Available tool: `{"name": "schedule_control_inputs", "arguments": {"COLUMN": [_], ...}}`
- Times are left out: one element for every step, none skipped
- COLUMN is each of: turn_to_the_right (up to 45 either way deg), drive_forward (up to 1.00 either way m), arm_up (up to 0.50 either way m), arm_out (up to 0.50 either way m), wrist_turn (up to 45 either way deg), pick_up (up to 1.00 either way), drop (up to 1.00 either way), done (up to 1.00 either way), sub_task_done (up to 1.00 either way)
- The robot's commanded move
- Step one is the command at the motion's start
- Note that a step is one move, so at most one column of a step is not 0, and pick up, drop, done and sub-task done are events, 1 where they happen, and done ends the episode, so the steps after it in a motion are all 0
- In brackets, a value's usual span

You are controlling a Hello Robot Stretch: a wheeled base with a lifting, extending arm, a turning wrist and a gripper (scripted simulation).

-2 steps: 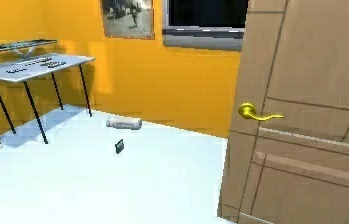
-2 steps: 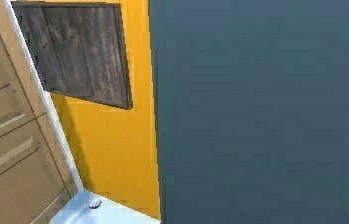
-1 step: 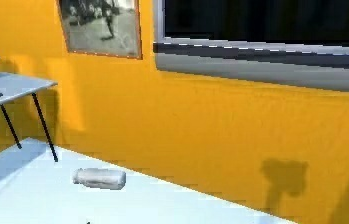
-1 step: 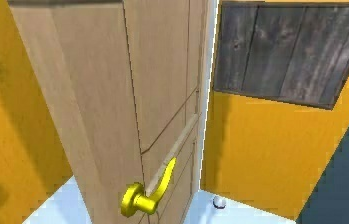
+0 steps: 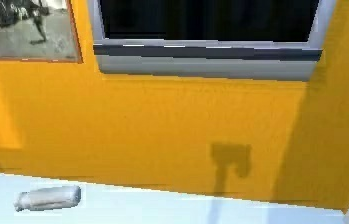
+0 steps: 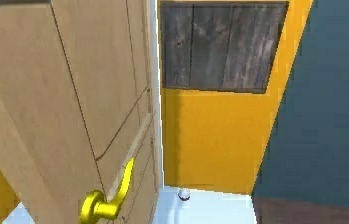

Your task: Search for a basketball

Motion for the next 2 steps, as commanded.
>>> {"name": "schedule_control_inputs", "arguments": {"turn_to_the_right": [0.0,9.0], "drive_forward": [0.5,0.0], "arm_up": [0.0,0.0], "arm_out": [0.0,0.0], "wrist_turn": [0.0,0.0], "pick_up": [0.0,0.0], "drop": [0.0,0.0], "done": [0.0,0.0], "sub_task_done": [0.0,0.0]}}
